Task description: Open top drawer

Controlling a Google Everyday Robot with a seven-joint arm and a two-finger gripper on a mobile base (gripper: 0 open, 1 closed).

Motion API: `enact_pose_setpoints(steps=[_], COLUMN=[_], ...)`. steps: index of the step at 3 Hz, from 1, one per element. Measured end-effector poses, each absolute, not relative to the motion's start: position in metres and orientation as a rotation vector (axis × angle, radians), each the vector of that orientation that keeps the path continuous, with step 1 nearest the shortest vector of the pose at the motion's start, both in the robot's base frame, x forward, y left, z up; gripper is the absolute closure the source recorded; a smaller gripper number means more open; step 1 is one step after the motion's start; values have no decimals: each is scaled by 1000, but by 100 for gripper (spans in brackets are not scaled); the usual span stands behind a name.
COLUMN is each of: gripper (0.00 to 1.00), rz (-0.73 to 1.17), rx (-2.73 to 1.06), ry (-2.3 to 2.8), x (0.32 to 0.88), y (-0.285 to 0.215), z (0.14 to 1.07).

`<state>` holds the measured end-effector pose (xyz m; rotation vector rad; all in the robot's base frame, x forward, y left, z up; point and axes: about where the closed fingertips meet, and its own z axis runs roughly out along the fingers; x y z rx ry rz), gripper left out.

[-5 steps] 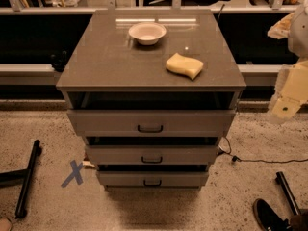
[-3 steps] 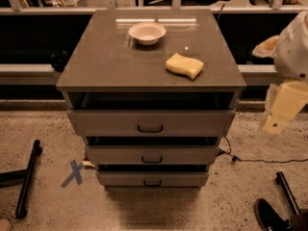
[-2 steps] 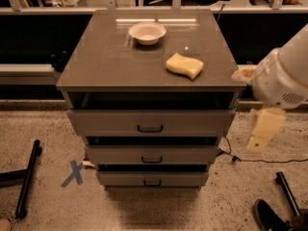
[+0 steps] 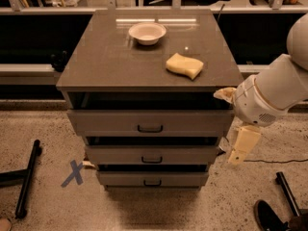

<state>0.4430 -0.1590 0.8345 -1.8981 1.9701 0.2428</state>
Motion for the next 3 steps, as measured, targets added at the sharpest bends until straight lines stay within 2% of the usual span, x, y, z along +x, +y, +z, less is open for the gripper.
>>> enact_pose_setpoints(steps=[2, 3], gripper=[0, 0], rz=[207, 128], rx=[-1904, -1913], ry=[2037, 2053], x=[461, 491], y=[-176, -196], z=[787, 743])
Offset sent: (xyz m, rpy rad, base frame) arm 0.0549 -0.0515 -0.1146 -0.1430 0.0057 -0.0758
